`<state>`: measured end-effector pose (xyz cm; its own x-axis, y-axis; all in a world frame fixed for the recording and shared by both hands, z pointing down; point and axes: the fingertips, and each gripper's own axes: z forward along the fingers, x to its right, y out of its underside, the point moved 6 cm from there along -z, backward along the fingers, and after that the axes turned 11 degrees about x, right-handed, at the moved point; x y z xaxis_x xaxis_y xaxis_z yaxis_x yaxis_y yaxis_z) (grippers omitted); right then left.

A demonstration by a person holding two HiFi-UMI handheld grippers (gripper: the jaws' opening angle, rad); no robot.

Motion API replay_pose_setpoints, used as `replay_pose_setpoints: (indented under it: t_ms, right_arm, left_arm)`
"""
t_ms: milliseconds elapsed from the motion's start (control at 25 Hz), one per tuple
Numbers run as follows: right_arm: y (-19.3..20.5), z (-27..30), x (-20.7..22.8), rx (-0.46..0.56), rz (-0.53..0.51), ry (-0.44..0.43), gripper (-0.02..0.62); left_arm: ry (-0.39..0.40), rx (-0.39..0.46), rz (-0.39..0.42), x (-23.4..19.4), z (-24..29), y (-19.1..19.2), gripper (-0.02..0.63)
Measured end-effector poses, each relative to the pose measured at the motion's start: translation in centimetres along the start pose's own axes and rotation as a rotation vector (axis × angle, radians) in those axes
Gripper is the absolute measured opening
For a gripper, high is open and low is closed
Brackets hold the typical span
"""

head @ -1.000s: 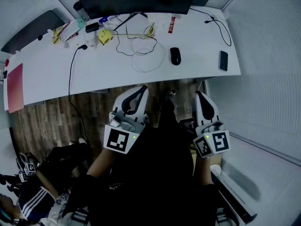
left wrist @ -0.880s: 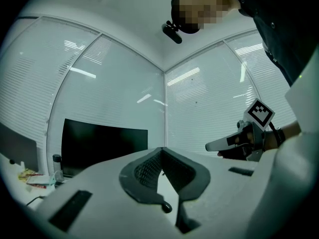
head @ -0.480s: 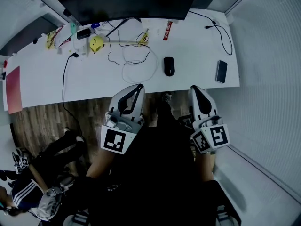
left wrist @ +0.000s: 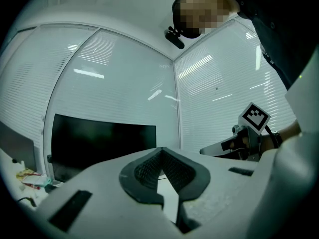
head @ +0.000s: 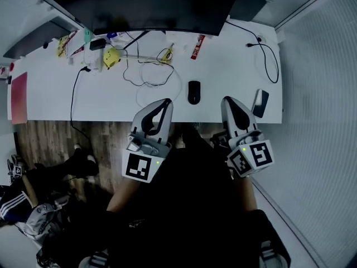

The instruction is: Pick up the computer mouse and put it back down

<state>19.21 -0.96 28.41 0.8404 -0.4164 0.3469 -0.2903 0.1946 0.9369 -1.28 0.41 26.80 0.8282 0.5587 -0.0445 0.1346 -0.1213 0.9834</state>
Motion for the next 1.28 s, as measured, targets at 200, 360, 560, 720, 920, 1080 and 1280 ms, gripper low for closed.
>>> replay_pose_setpoints:
  t_ms: [200, 360, 560, 720, 920, 1080, 1280]
  right_arm:
    - [-0.2, 2.2, 2.3, -0.026, -0.006, -0.054, -0.002]
    - [0.8, 3.3, 3.1, -0.06, -0.002, -0.061, -0.002]
    - [2.1, 4.6, 3.5, -0.109, -0.02, -0.021, -0.002]
    - [3.2, 5.5, 4.0, -0.142, -0.029, 0.067, -0.002]
    - [6.0, 6.7, 4.5, -0.213, 0.0, 0.153, -0.002]
    - [8.3, 7.6, 5.1, -0.254, 0.007, 0.215, -0.002]
    - [11.0, 8.6, 5.3, -0.317, 0.044, 0.287, -0.001]
  left_arm:
    - [-0.05, -0.01, 0.014, 0.1, 1.9, 1.3, 0.002]
    - [-0.056, -0.034, 0.011, 0.1, 2.1, 2.7, 0.002]
    - [-0.029, -0.056, -0.02, -1.2, 3.0, 4.4, 0.002]
    - [0.03, -0.083, -0.066, -2.2, 3.8, 5.9, 0.002]
    - [0.144, -0.127, -0.102, -3.7, 5.1, 8.0, 0.002]
    - [0.193, -0.139, -0.118, -4.9, 6.1, 8.8, 0.002]
    - [0.231, -0.149, -0.144, -6.4, 6.9, 9.3, 0.002]
